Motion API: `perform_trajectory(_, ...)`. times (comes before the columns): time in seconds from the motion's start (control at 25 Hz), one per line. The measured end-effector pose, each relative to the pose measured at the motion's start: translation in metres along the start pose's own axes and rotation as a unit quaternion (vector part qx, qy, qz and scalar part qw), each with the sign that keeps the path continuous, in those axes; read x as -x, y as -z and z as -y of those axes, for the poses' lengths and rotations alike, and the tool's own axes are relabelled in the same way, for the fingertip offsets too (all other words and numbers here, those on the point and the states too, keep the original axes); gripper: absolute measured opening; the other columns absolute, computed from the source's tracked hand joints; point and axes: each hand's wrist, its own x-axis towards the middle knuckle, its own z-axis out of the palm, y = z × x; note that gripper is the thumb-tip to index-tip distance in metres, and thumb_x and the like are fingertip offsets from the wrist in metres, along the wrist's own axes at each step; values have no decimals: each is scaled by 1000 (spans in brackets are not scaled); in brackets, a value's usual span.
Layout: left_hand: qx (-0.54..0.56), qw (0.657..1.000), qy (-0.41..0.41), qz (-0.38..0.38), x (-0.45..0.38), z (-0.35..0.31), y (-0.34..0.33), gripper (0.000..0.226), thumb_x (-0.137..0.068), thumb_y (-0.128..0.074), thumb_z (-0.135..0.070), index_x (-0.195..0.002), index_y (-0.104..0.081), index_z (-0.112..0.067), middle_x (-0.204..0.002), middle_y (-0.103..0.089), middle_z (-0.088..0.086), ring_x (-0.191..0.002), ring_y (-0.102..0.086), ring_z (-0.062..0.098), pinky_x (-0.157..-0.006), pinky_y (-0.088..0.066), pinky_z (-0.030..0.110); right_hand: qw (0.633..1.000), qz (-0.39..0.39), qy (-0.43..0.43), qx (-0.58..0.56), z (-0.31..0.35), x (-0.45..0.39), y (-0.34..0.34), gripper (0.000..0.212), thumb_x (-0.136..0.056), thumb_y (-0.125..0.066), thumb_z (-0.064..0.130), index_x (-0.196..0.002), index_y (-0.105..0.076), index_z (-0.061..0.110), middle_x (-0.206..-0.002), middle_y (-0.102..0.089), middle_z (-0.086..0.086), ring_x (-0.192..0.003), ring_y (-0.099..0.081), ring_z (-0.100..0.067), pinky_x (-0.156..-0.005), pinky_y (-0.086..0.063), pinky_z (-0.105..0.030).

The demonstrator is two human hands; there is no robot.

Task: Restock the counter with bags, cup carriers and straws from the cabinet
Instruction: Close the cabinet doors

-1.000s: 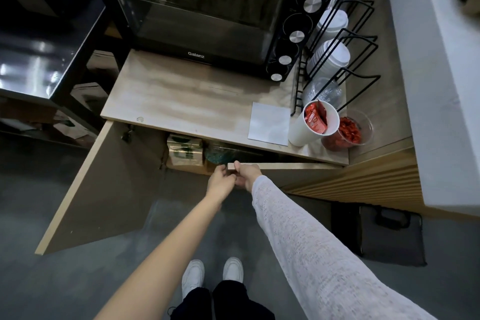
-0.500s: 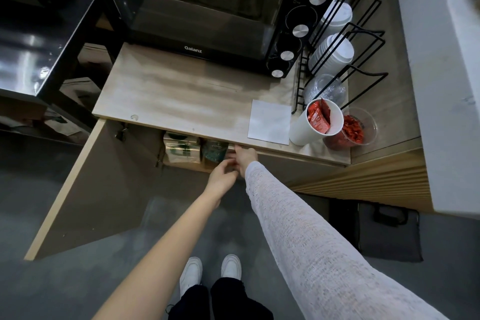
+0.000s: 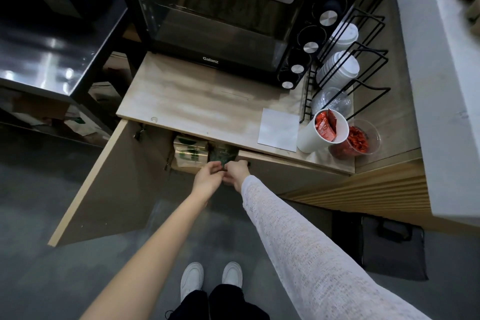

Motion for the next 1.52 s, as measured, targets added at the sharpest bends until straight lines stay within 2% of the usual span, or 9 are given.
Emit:
perform_trajectory(0.12, -10, 999, -34, -34, 8, 3, 32, 40, -89, -57, 0, -129, -55, -7, -128, -61, 9, -117, -57, 18, -90, -43, 20, 995, 48, 28, 79, -9, 14, -38, 52, -91, -51, 9, -139, -36, -2, -124, -60, -18, -104, -65, -25, -64, -58, -28)
perform_trajectory(0.28, -127, 978, -116, -120, 23, 20, 91, 45, -77, -71, -15, -120, -60, -15, -117, -64, 4, -111, -58, 19, -92, -47, 28, 986, 116, 42, 113, -20, 42, -82, 35, -93, -53, 20, -125, -58, 6, -119, -66, -14, -103, -65, -23, -87, -57, -37)
perform_trajectory(0.56, -217, 918, -162, -290, 51, 60, 188, 47, -74, -72, -15, -119, -58, -16, -130, -51, 2, -127, -36, 22, -107, -33, 33, 963, 176, 21, 203, -65, 77, -157, 39, -96, -56, 22, -128, -50, 1, -118, -54, -12, -96, -57, -22, -73, -54, -31)
perform_trajectory(0.72, -197, 941, -65, -266, 56, 92, 221, 61, -77, -70, -17, -134, -49, -13, -143, -43, 8, -134, -35, 27, -109, -32, 38, 949, 206, 12, 238, -91, 98, -190, 42, -96, -57, 21, -129, -49, -4, -115, -53, -14, -83, -56, -18, -65, -52, -27)
perform_trajectory(0.92, -239, 945, 38, -219, 61, 121, 238, 76, -80, -69, -25, -146, -33, -13, -146, -41, 12, -136, -37, 31, -108, -33, 44, 939, 215, 7, 267, -111, 104, -208, 41, -97, -53, 19, -131, -48, -4, -136, -52, -20, -94, -55, -22, -89, -53, -38)
perform_trajectory(1.16, -370, 909, 53, -183, 59, 130, 247, 48, -86, -62, -20, -124, -42, 1, -126, -52, 23, -118, -51, 40, -98, -43, 41, 935, 226, -15, 273, -125, 107, -204, 40, -98, -51, 18, -131, -48, -4, -136, -53, -20, -98, -57, -26, -97, -48, -42)
perform_trajectory(1.24, -423, 892, 62, -148, 58, 123, 244, 40, -90, -57, -19, -120, -40, 0, -124, -55, 22, -115, -54, 40, -92, -44, 40, 933, 232, -24, 274, -128, 108, -201, 37, -99, -50, 18, -129, -48, -3, -135, -54, -21, -101, -60, -29, -93, -51, -41)
perform_trajectory(1.36, -457, 878, 73, -121, 54, 111, 235, 35, -92, -51, -14, -122, -38, 0, -125, -58, 21, -118, -55, 38, -92, -44, 38, 931, 244, -28, 271, -131, 107, -195, 25, -98, -49, 18, -118, -53, 4, -128, -59, -21, -92, -60, -26, -71, -52, -31)
perform_trajectory(1.52, -472, 874, 97, -61, 50, 103, 209, 40, -93, -52, -16, -127, -37, -1, -131, -54, 20, -123, -52, 36, -94, -45, 38, 934, 245, -41, 258, -130, 101, -180, 14, -94, -48, 17, -91, -58, 8, -93, -65, -11, -70, -62, -17, -64, -50, -25)
